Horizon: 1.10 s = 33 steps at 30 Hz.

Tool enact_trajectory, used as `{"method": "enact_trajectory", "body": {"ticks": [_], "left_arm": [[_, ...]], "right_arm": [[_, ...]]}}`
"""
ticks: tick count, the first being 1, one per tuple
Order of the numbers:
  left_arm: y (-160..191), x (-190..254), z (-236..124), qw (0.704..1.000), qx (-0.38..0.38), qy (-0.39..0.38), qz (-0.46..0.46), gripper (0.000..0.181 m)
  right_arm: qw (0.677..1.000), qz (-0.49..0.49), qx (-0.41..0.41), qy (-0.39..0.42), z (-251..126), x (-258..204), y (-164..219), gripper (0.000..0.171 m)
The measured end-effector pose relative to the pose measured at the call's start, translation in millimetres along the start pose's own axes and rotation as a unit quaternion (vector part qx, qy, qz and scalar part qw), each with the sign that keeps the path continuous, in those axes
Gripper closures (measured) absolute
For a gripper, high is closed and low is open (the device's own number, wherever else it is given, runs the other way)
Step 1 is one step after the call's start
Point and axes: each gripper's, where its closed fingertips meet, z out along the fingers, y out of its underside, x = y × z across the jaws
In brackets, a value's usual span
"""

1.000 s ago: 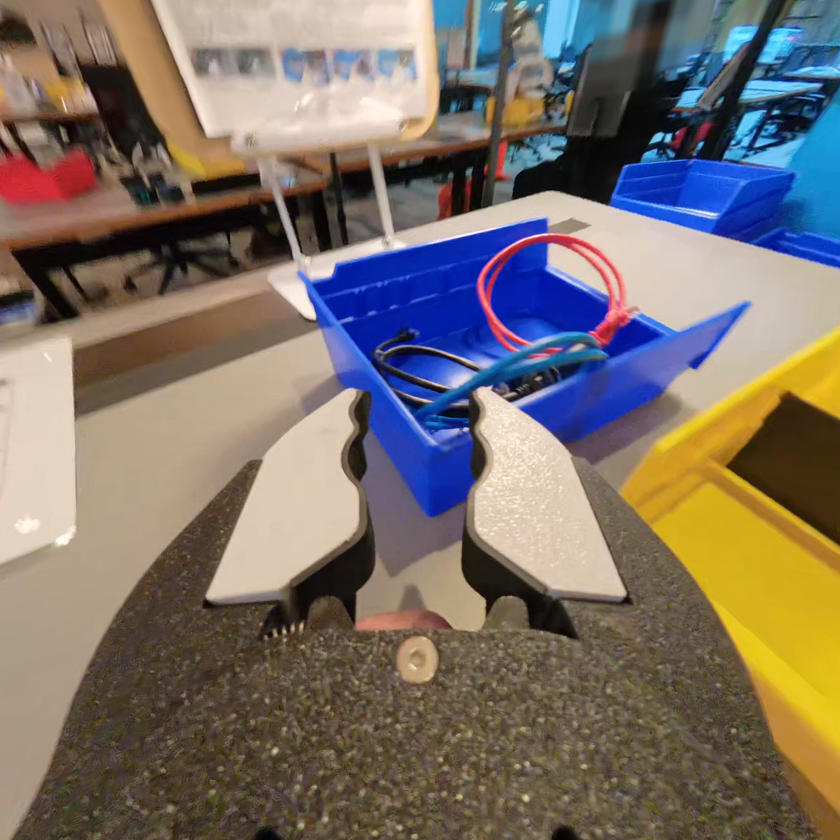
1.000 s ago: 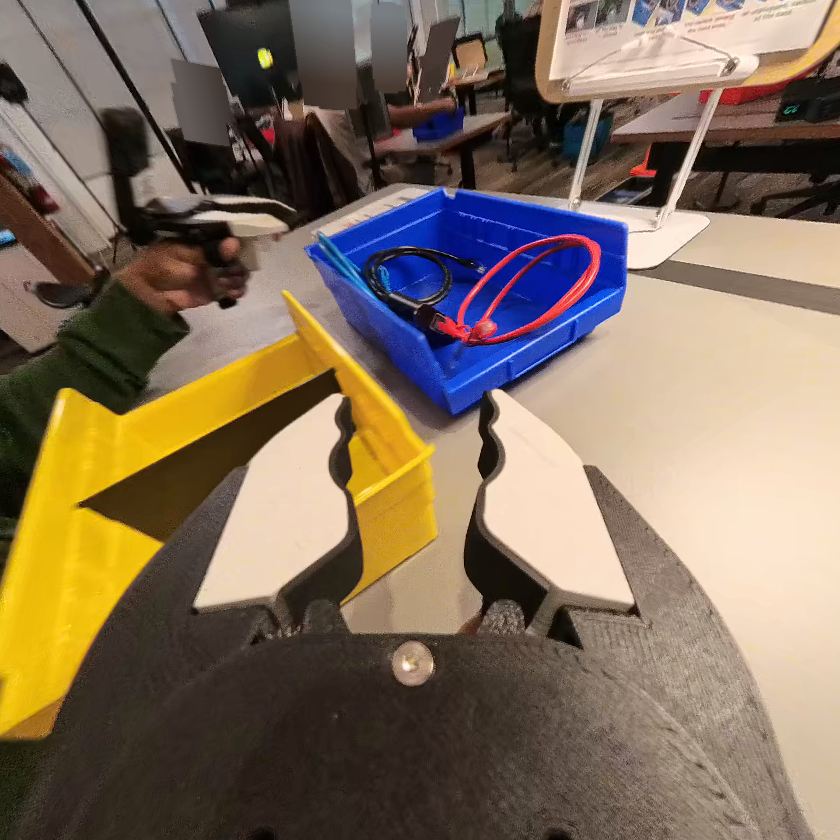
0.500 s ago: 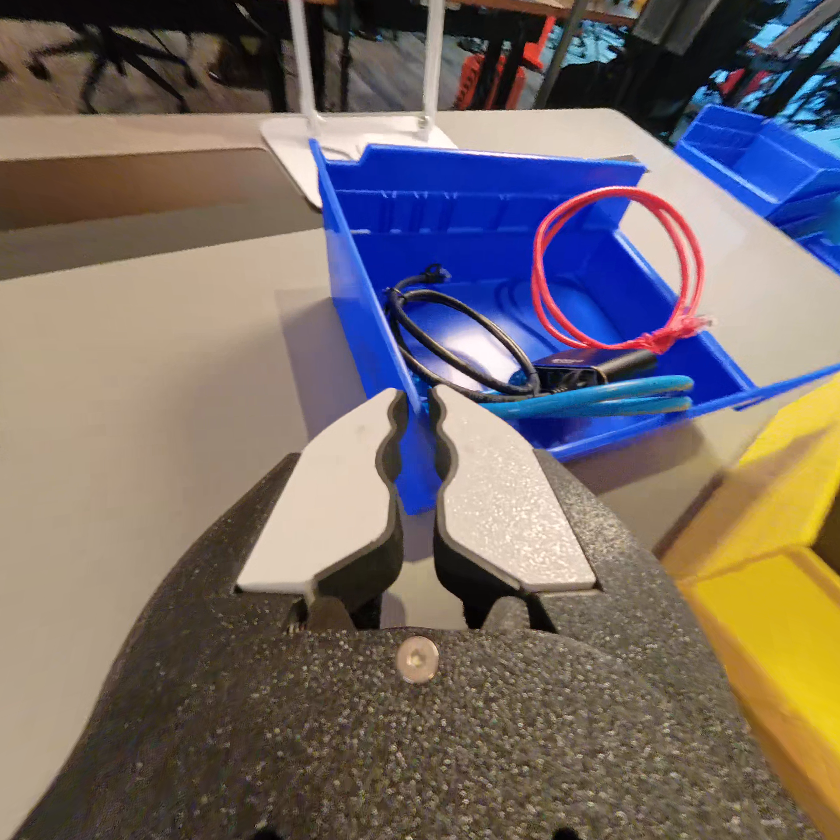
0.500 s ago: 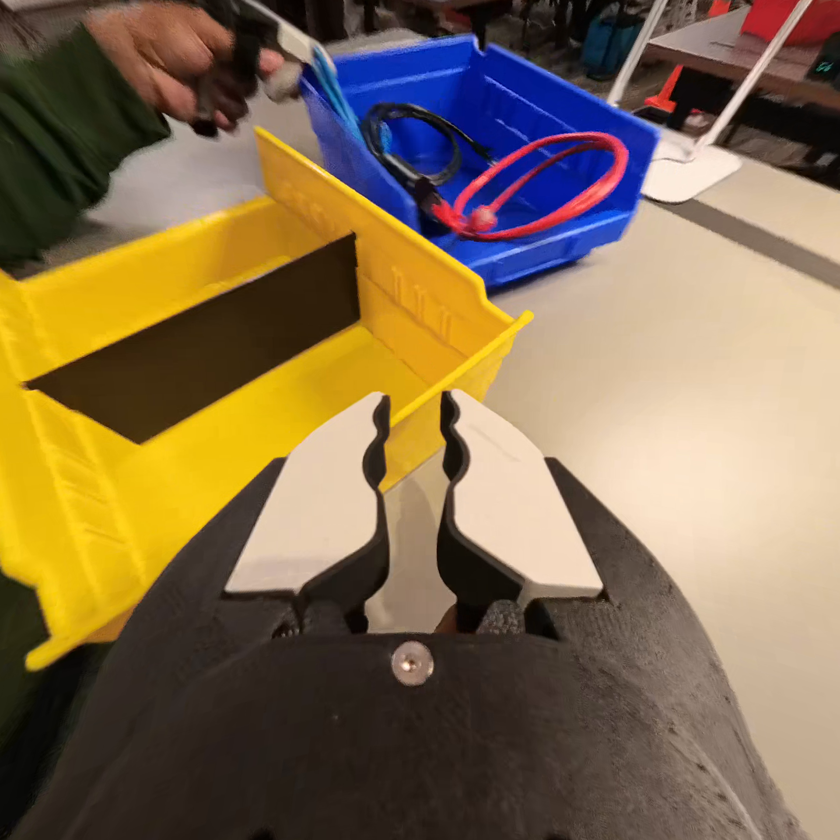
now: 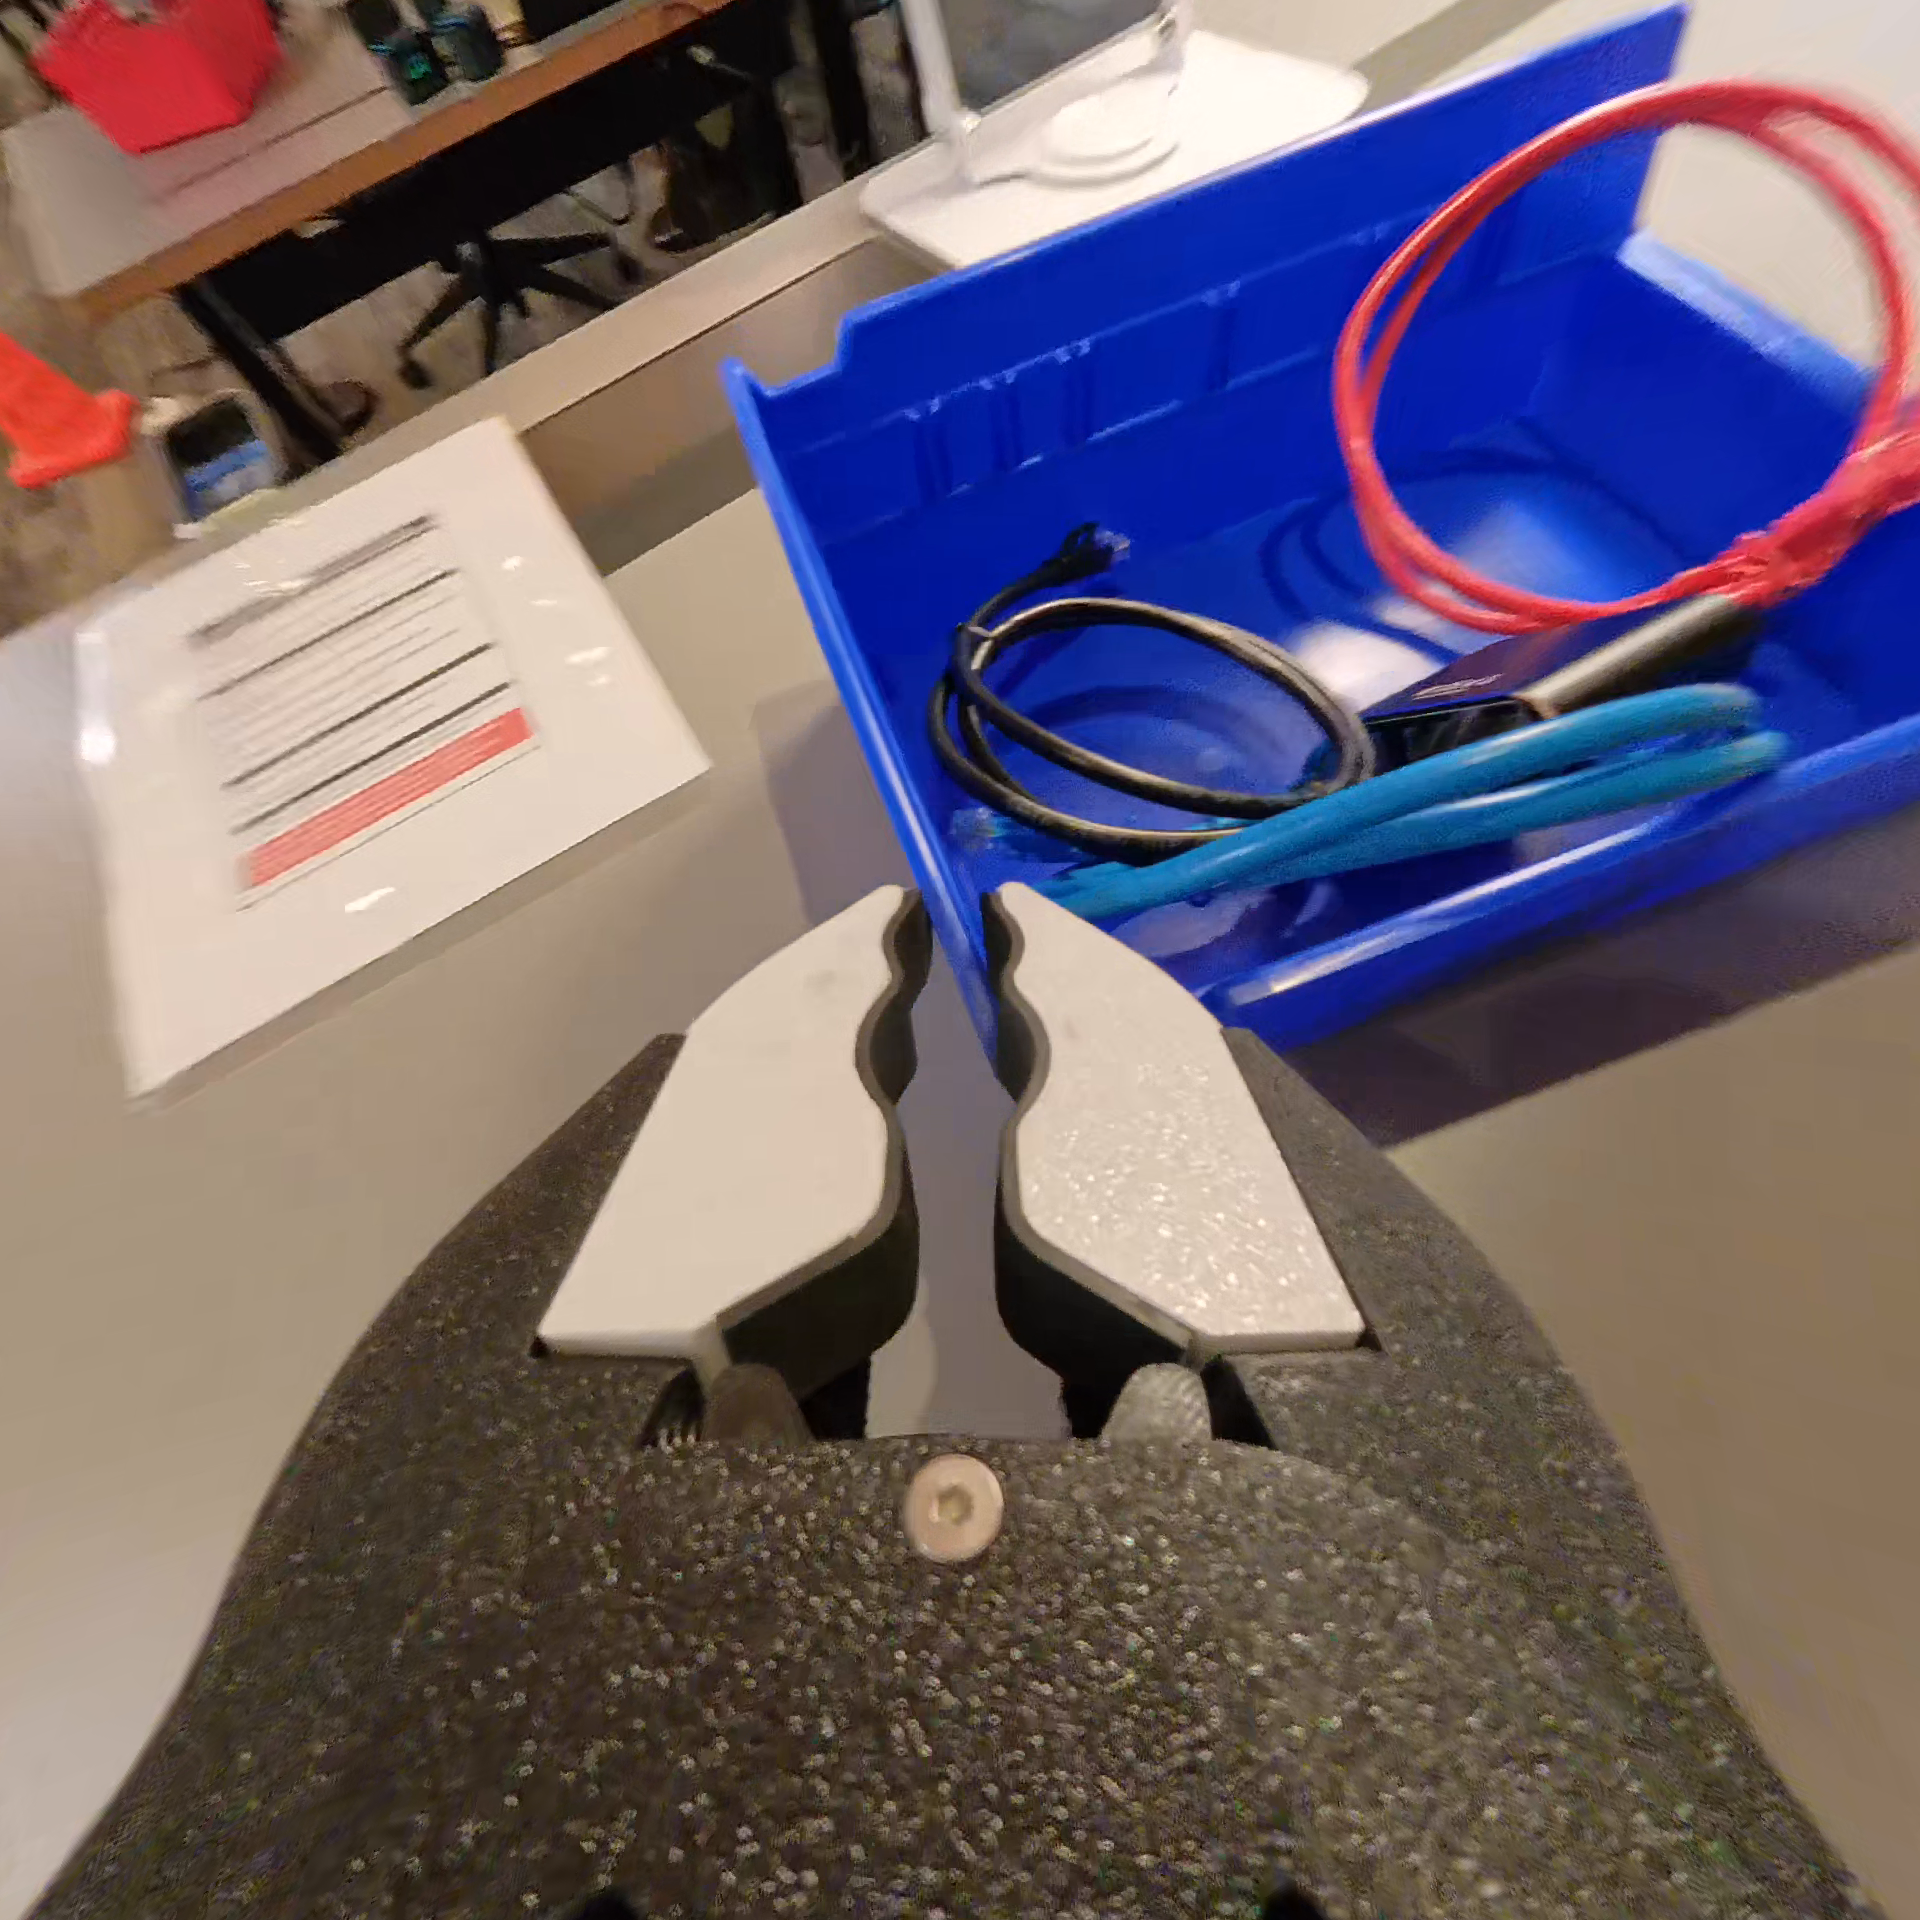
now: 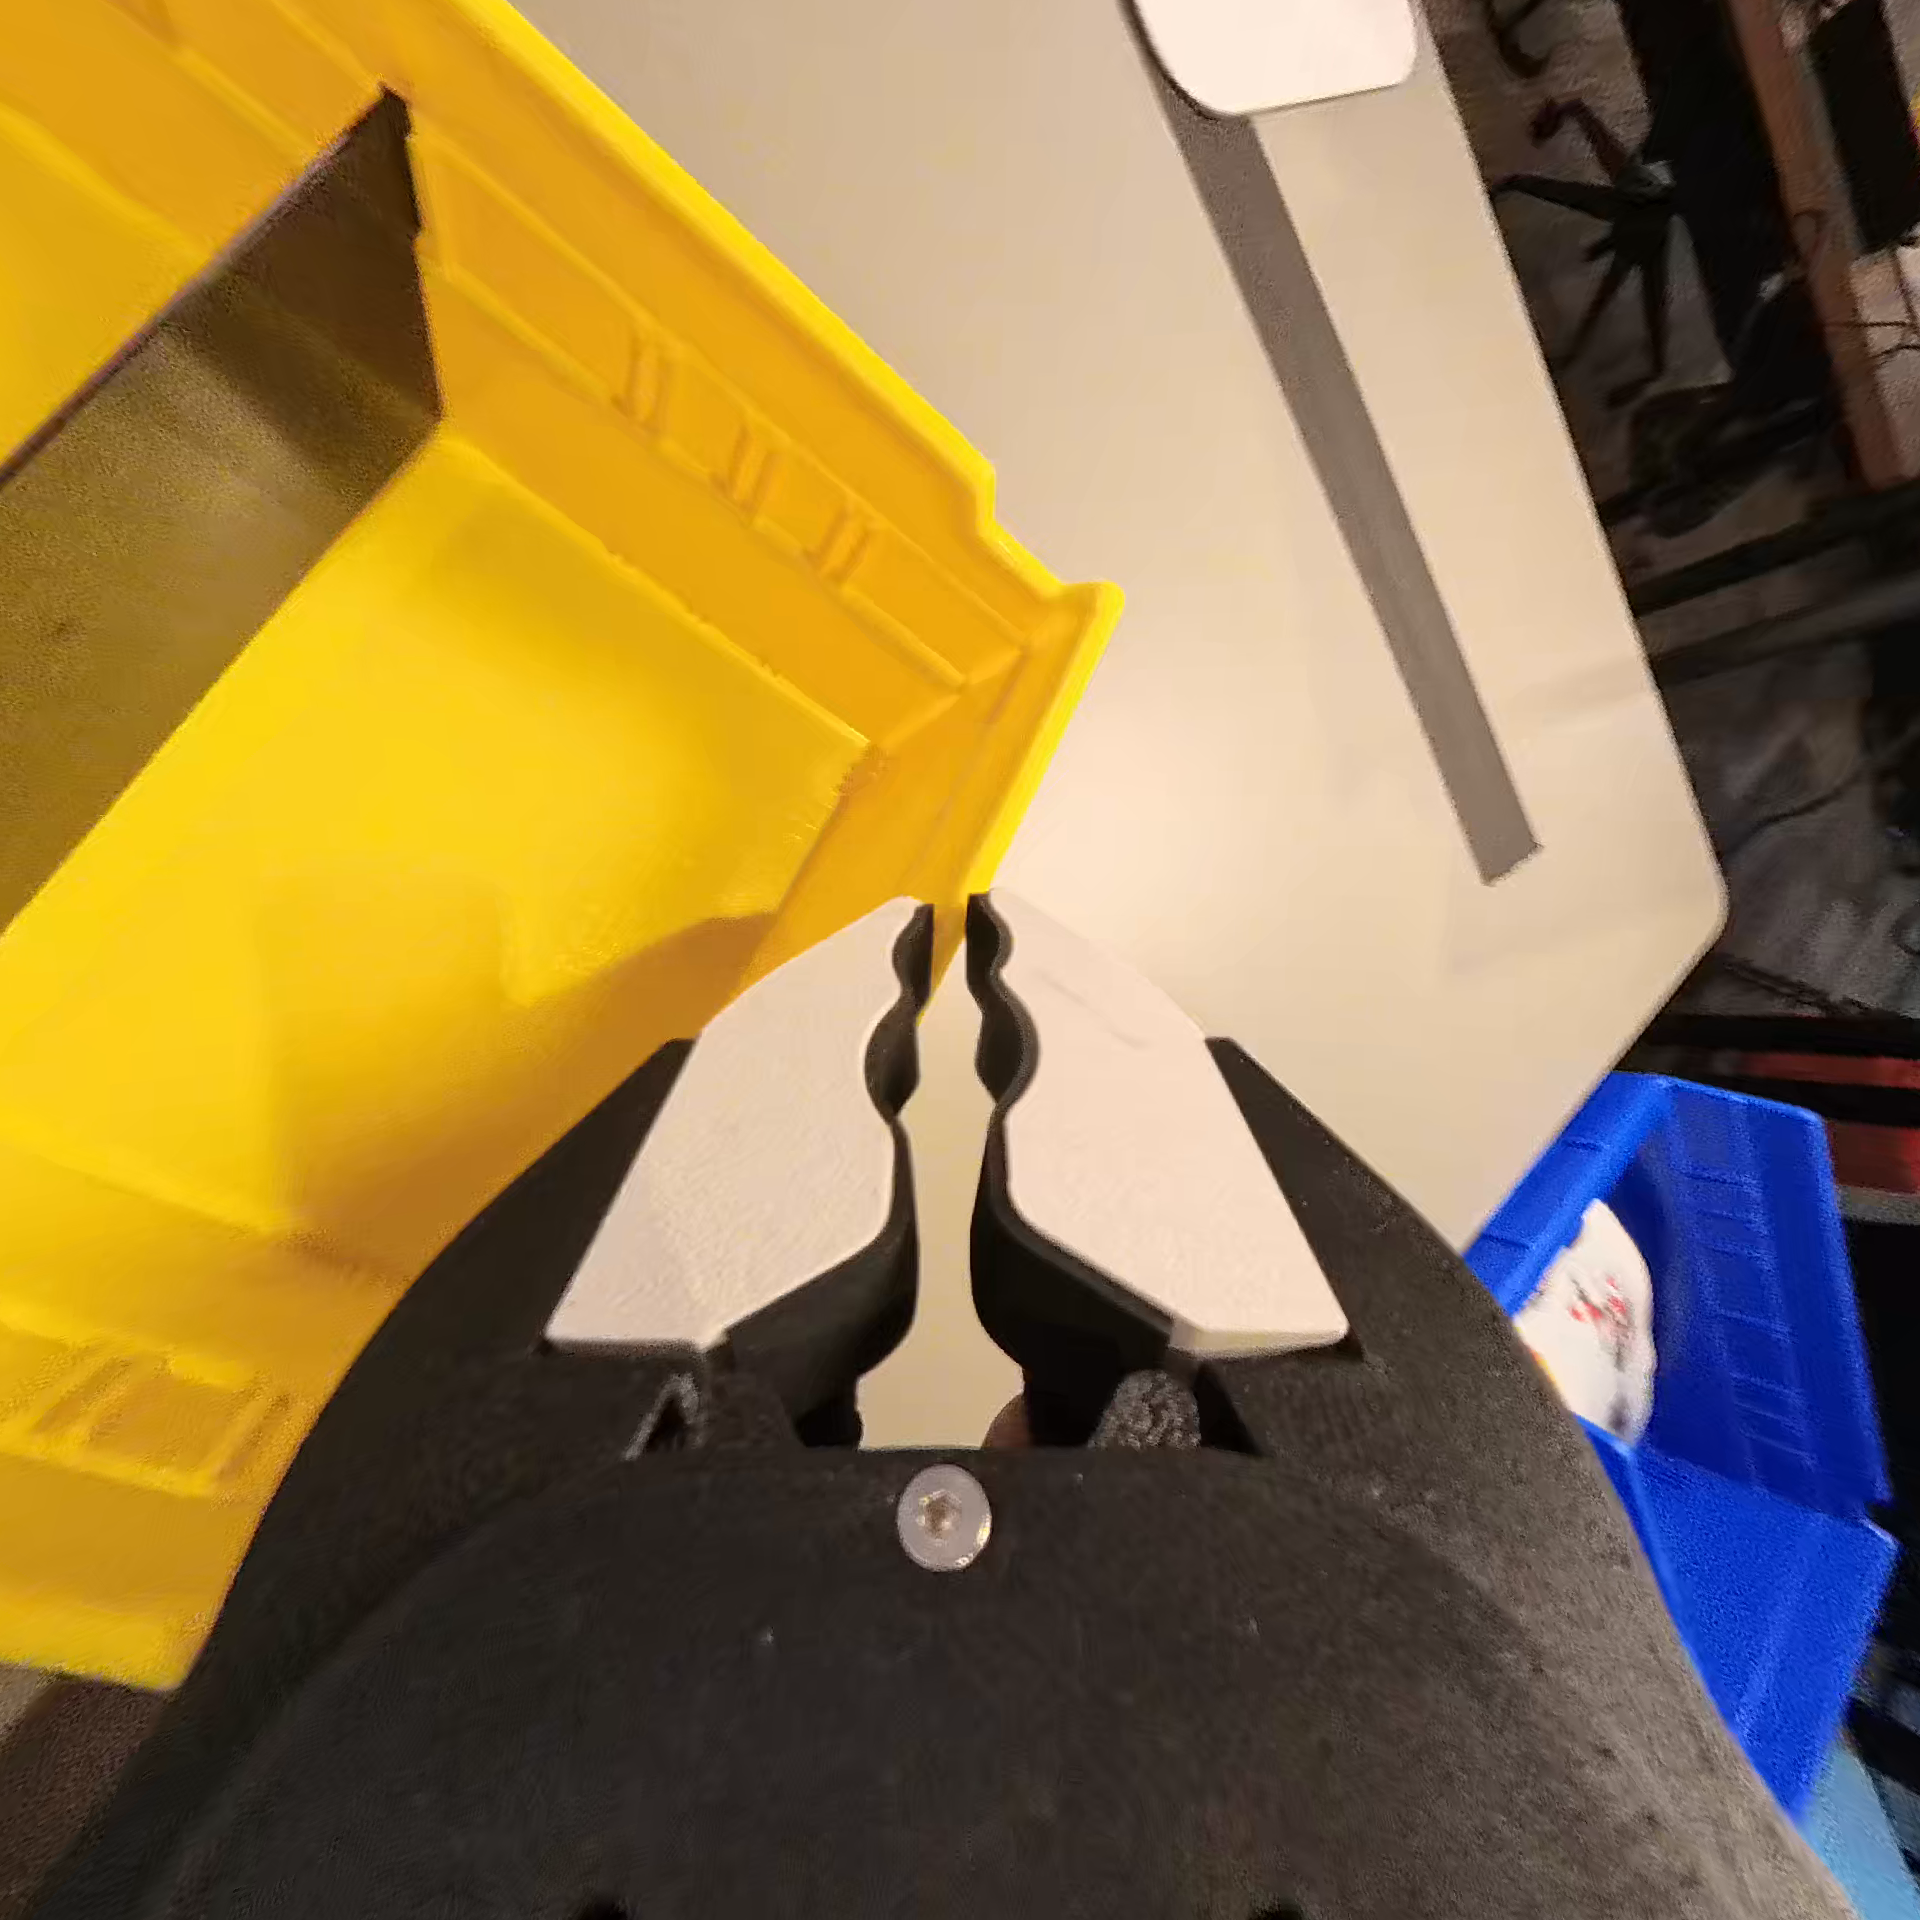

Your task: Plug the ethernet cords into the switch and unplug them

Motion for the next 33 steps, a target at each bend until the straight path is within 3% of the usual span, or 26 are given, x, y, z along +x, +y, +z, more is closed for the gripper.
{"method": "enact_trajectory", "body": {"ticks": [2, 4, 7, 10, 14, 17, 21, 25, 27, 33], "left_arm": [[10.3, -22.5, -15.0, 0.998, -0.021, -0.060, 0.026, 0.159], [11.8, -42.4, -36.7, 0.990, -0.028, -0.132, 0.035, 0.156], [-8.9, -39.8, -73.1, 0.982, 0.016, -0.188, 0.029, 0.148], [-40.4, 19.9, -89.2, 0.987, 0.076, -0.134, 0.035, 0.140], [-64.1, 102.6, -83.9, 0.983, 0.144, -0.106, -0.026, 0.105], [-62.6, 149.7, -59.1, 0.973, 0.185, -0.123, -0.066, 0.096], [-55.7, 187.0, -16.0, 0.969, 0.176, -0.161, -0.056, 0.080], [-54.8, 183.1, -3.0, 0.958, 0.152, -0.241, -0.004, 0.083], [-49.7, 177.4, -0.3, 0.957, 0.139, -0.254, 0.006, 0.083], [-18.3, 141.0, -29.9, 0.946, 0.097, -0.308, 0.014, 0.100]], "right_arm": [[0.999, 0.003, -0.007, 0.043, 2.1, 21.6, 3.1, 0.165], [0.996, 0.026, 0.004, 0.081, -5.0, 34.3, 1.6, 0.152], [0.991, 0.066, 0.042, 0.107, -29.5, 24.9, -8.0, 0.141], [0.983, 0.120, 0.111, 0.085, -61.4, -17.9, -25.5, 0.138], [0.958, 0.187, 0.198, 0.093, -91.4, -82.8, -41.0, 0.119], [0.944, 0.213, 0.224, 0.118, -95.6, -126.5, -40.8, 0.101], [0.929, 0.217, 0.257, 0.153, -89.8, -159.9, -59.2, 0.092], [0.940, 0.181, 0.225, 0.182, -64.0, -174.0, -75.6, 0.080], [0.937, 0.180, 0.219, 0.205, -59.0, -168.3, -76.7, 0.082], [0.935, 0.144, 0.108, 0.307, -66.6, -123.8, -28.4, 0.082]]}}
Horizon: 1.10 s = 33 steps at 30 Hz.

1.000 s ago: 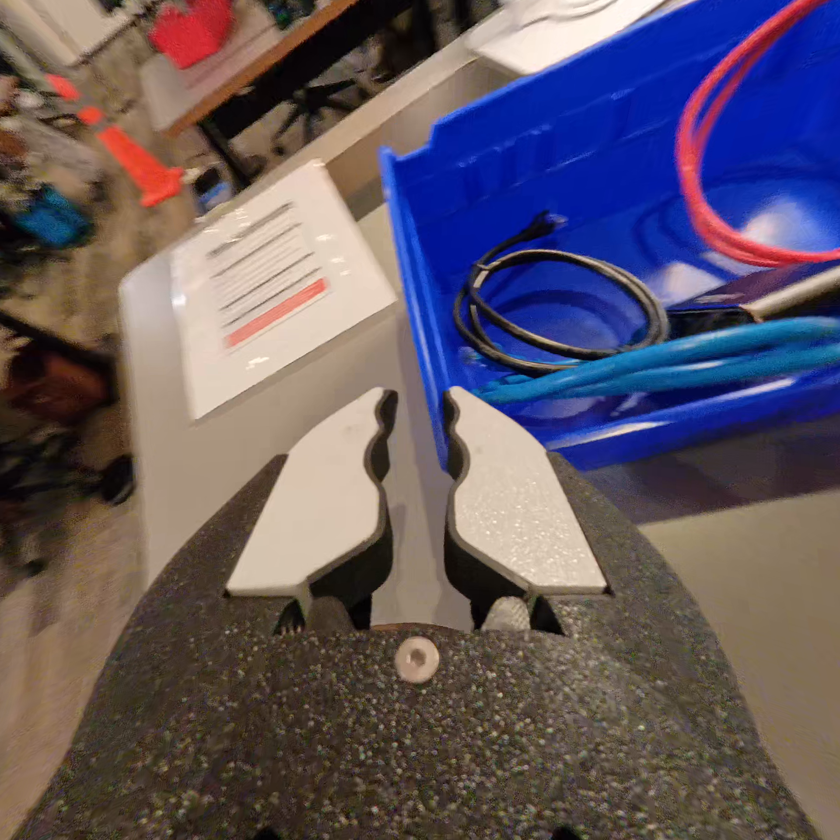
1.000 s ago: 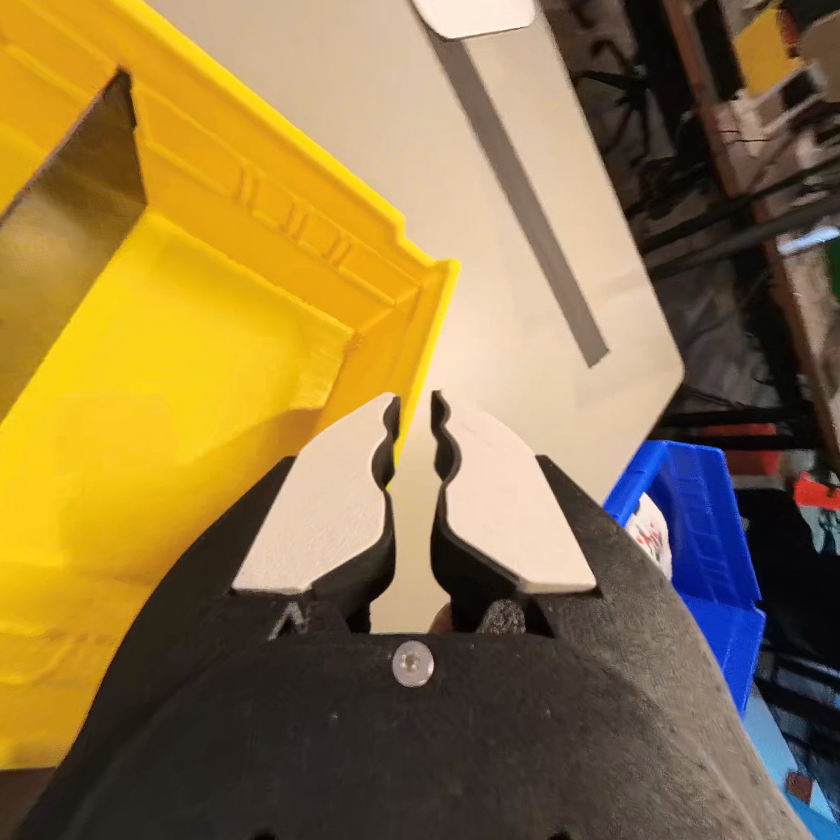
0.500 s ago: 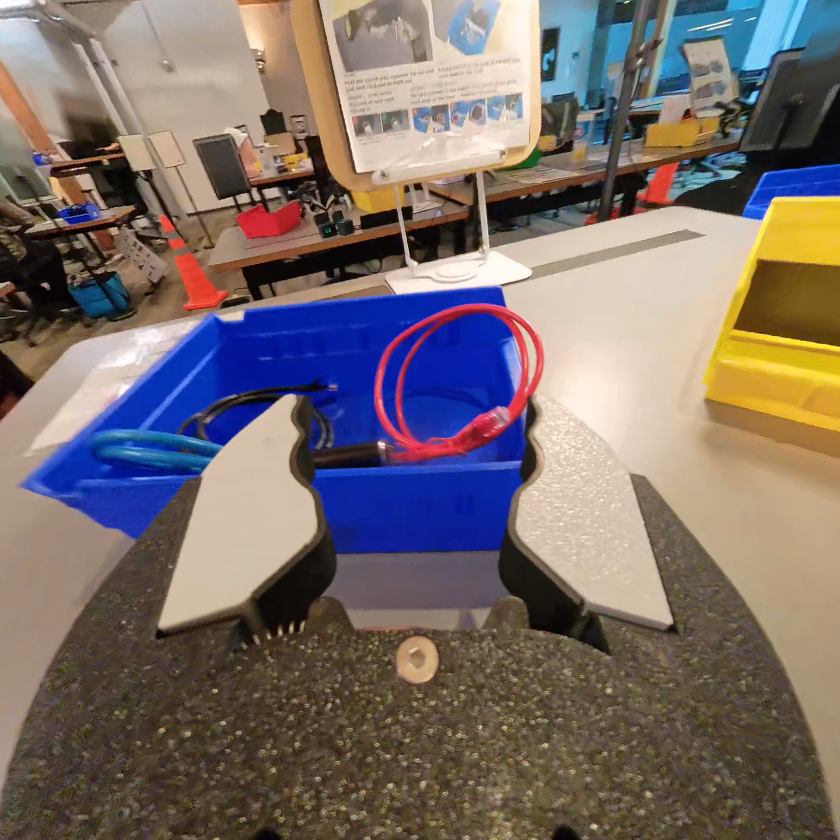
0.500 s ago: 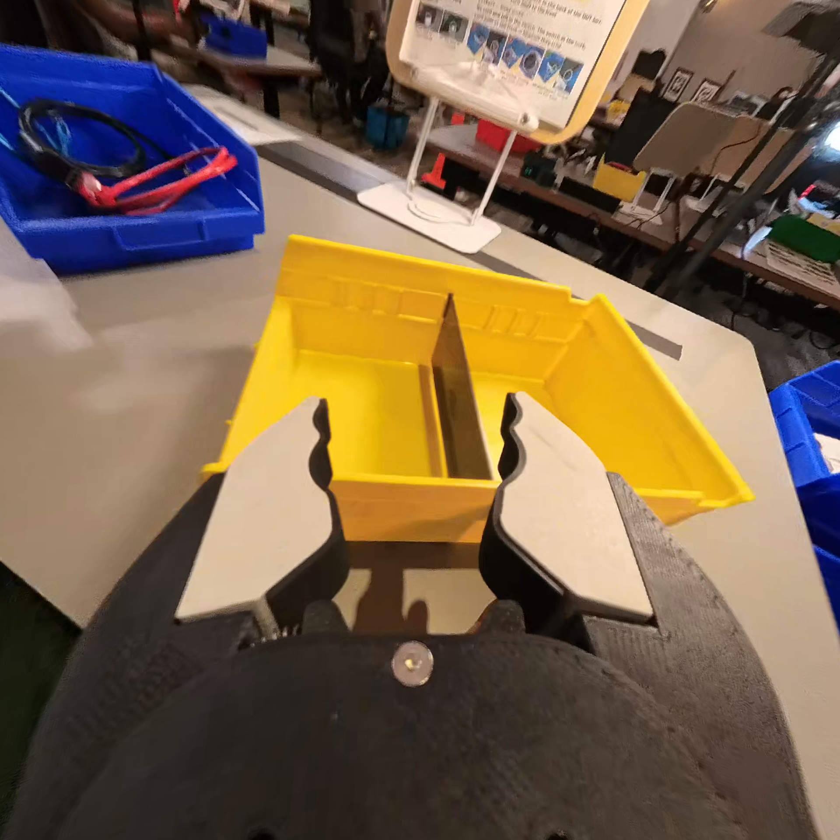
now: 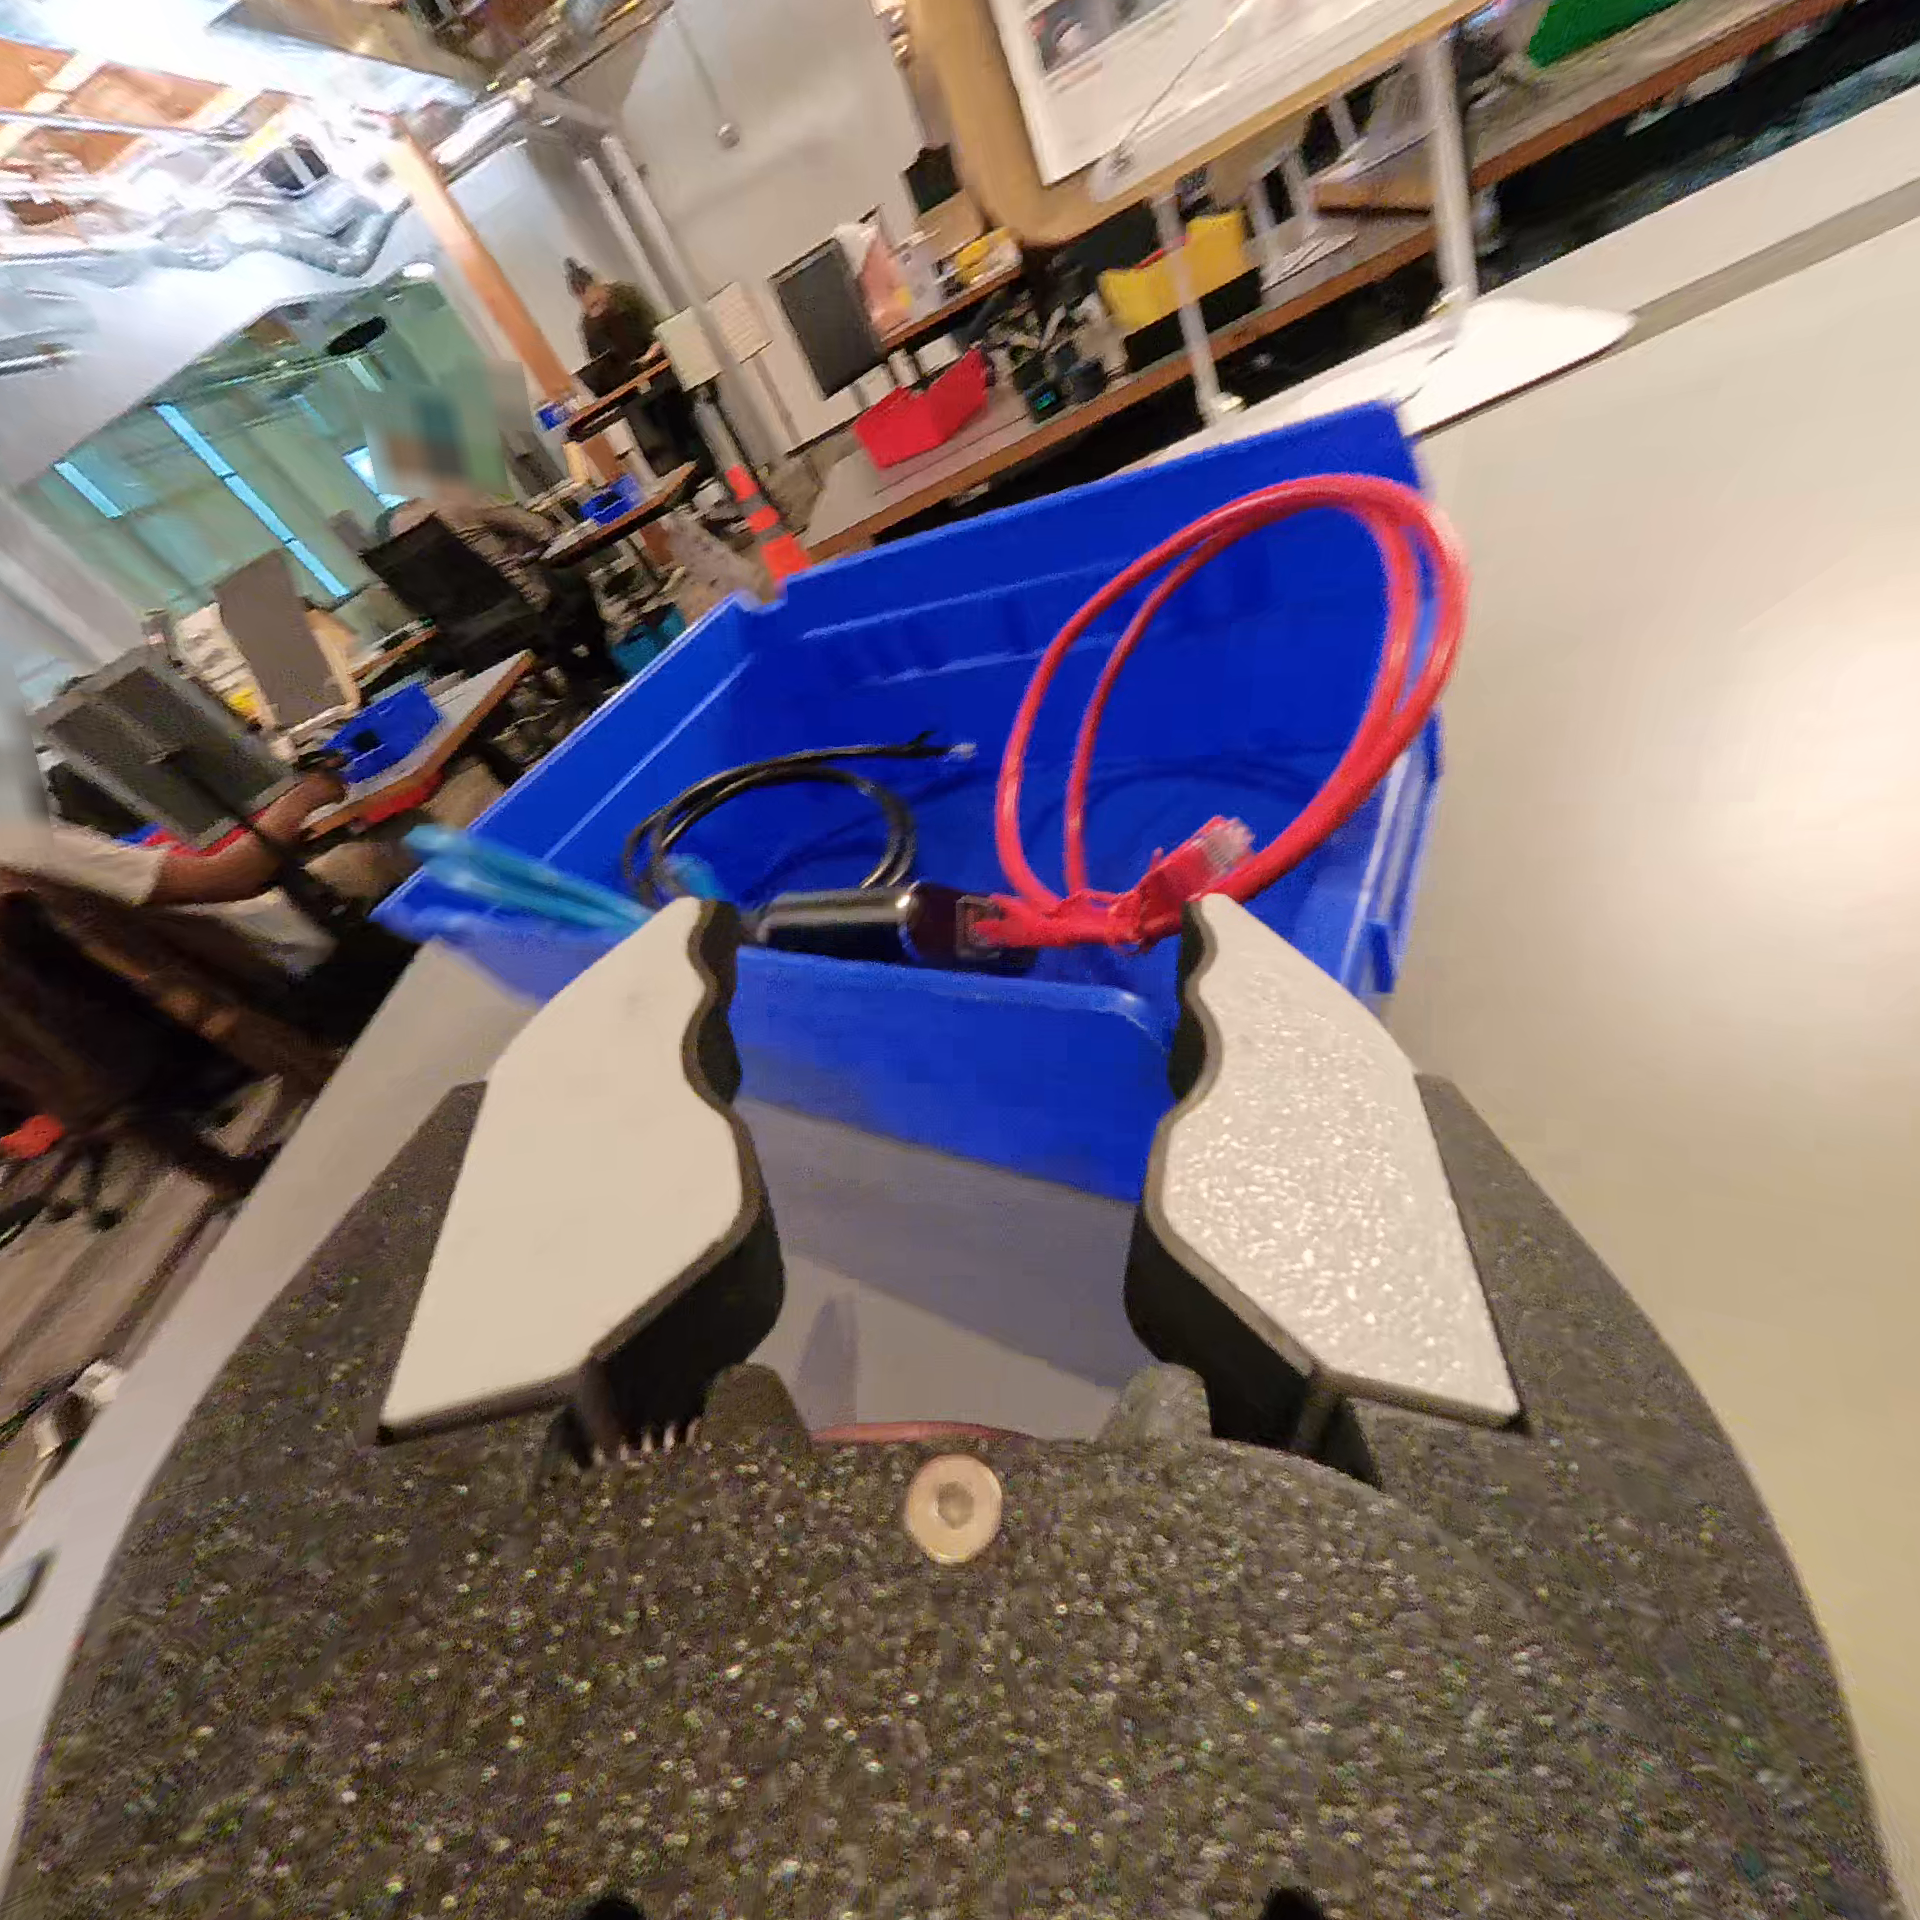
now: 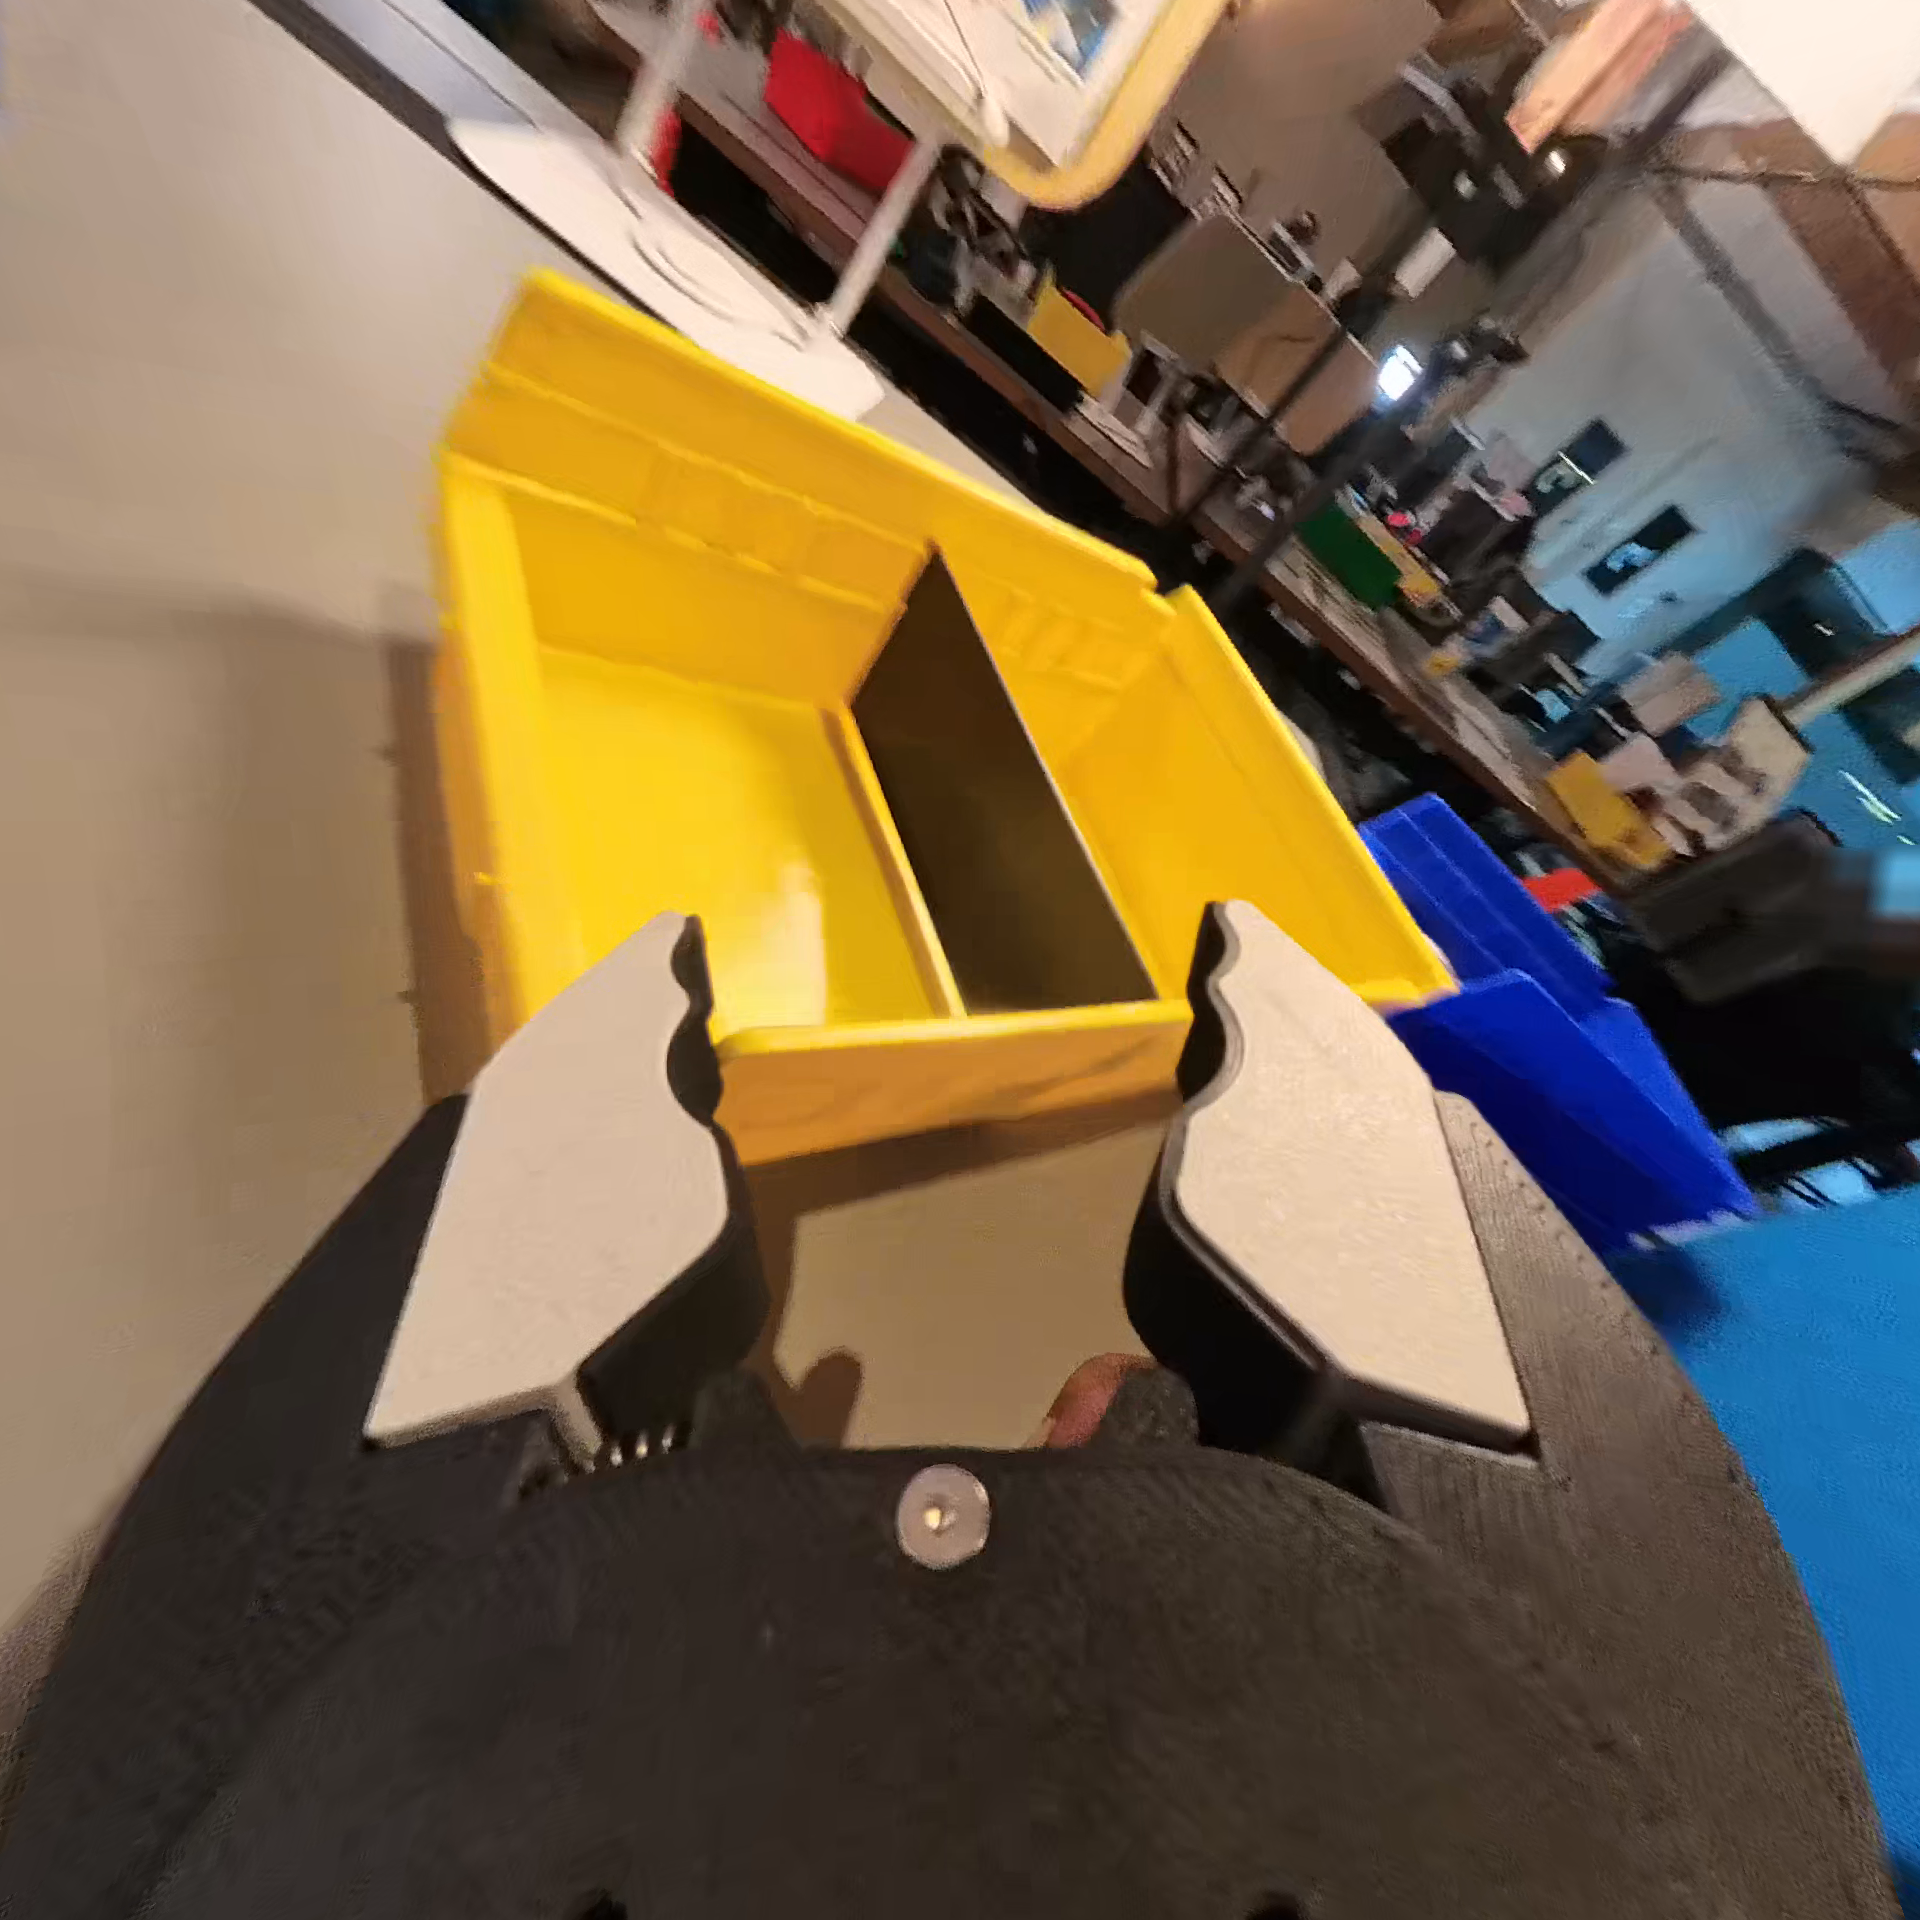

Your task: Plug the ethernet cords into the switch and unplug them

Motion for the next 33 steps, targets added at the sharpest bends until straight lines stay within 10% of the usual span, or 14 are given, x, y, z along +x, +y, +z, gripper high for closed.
{"method": "enact_trajectory", "body": {"ticks": [10, 15, 21, 33], "left_arm": [[44.4, -117.1, -39.6, 0.995, -0.022, -0.065, -0.079, 0.116], [-19.9, -54.7, -43.8, 0.993, 0.072, 0.035, -0.087, 0.122], [-46.7, 52.0, -5.2, 0.984, 0.041, 0.159, -0.064, 0.132], [-25.8, 52.5, 47.5, 0.996, -0.067, 0.064, -0.008, 0.135]], "right_arm": [[0.993, 0.033, -0.050, 0.099, -19.8, 98.8, 46.7, 0.105], [0.996, 0.053, 0.025, -0.061, 4.2, 0.4, -4.1, 0.106], [0.995, 0.079, 0.015, -0.063, 44.1, -26.7, -12.0, 0.103], [0.994, 0.097, -0.018, -0.042, 71.7, -16.0, 6.7, 0.123]]}}
